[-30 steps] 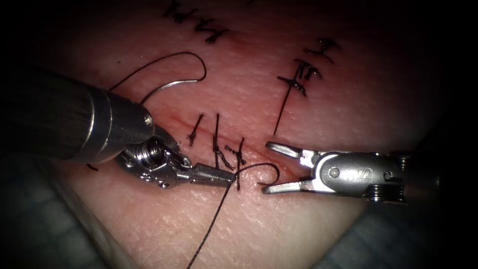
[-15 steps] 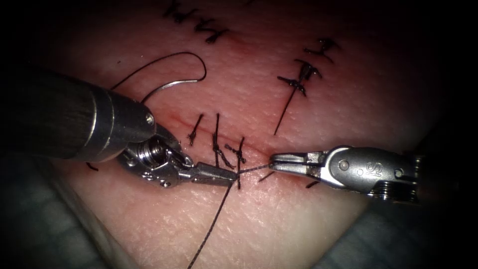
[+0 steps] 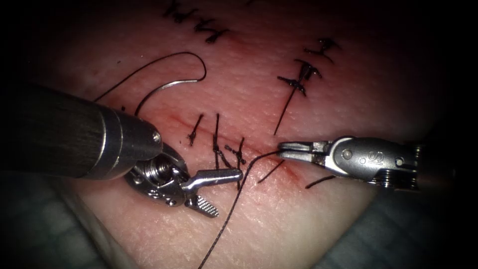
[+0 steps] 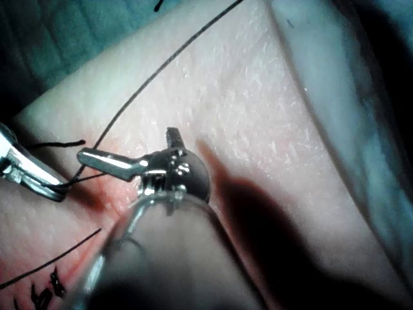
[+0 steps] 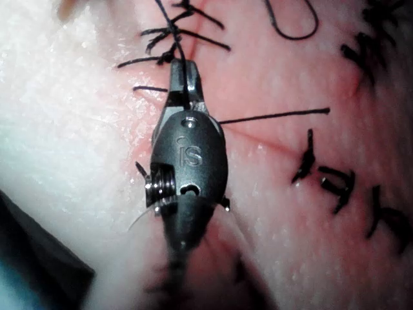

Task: Wound Closure
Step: Reposition grip on suture to get longer working suture length

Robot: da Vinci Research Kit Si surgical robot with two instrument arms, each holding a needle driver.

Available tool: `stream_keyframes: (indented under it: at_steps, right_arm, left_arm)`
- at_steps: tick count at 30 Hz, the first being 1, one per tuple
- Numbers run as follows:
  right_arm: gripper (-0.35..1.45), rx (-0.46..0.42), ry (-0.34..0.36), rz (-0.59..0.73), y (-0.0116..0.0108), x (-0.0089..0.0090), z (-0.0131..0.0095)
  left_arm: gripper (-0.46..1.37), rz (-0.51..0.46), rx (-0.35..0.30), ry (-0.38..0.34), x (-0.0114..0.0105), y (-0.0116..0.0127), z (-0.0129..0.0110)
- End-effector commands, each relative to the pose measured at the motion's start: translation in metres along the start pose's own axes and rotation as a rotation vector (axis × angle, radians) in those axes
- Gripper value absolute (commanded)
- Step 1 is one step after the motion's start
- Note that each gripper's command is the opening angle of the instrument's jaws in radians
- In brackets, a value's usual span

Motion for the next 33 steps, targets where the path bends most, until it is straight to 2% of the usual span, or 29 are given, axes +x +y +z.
stream_keyframes:
  at_steps: [1, 7, 14, 16, 21, 23, 24, 25, 27, 30, 33]
  right_arm:
    - [-0.35, -0.006, -0.001, 0.001, 0.0001, 0.0000, 0.0001]
    - [-0.35, -0.004, 0.002, 0.001, 0.0003, -0.0002, 0.0005]
    - [-0.35, -0.002, 0.007, 0.001, 0.0003, -0.0003, 0.0008]
    - [-0.35, -0.002, 0.007, 0.001, 0.0003, -0.0003, 0.0008]
    - [-0.35, -0.002, 0.007, 0.001, 0.0003, -0.0003, 0.0008]
    - [-0.35, -0.002, 0.007, 0.001, 0.0003, -0.0003, 0.0008]
    - [-0.35, -0.002, 0.007, 0.001, 0.0003, -0.0003, 0.0008]
    - [-0.35, -0.002, 0.007, 0.001, 0.0003, -0.0003, 0.0008]
    - [-0.35, -0.002, 0.007, 0.001, 0.0003, -0.0003, 0.0008]
    - [-0.35, -0.002, 0.007, 0.001, 0.0002, -0.0003, 0.0008]
    - [-0.35, -0.002, 0.007, 0.001, 0.0002, -0.0002, 0.0007]
  left_arm:
    - [1.09, 0.003, 0.010, 0.006, 0.0003, -0.0001, -0.0004]
    - [1.01, 0.017, 0.017, 0.024, 0.0024, 0.0001, -0.0015]
    - [0.79, 0.030, 0.017, 0.068, 0.0051, 0.0000, -0.0010]
    - [0.62, 0.040, 0.015, 0.081, 0.0059, -0.0001, -0.0010]
    - [0.32, 0.057, 0.013, 0.094, 0.0065, 0.0001, -0.0009]
    - [0.11, 0.065, 0.012, 0.096, 0.0064, 0.0003, -0.0008]
    - [-0.08, 0.066, 0.012, 0.097, 0.0064, 0.0004, -0.0008]
    - [-0.35, 0.067, 0.014, 0.098, 0.0064, 0.0005, -0.0008]
    - [-0.35, 0.068, 0.005, 0.097, 0.0063, 0.0006, -0.0008]
    - [-0.35, 0.070, -0.057, 0.097, 0.0060, 0.0004, -0.0008]
    - [-0.35, 0.075, -0.063, 0.101, 0.0055, 0.0001, -0.0009]
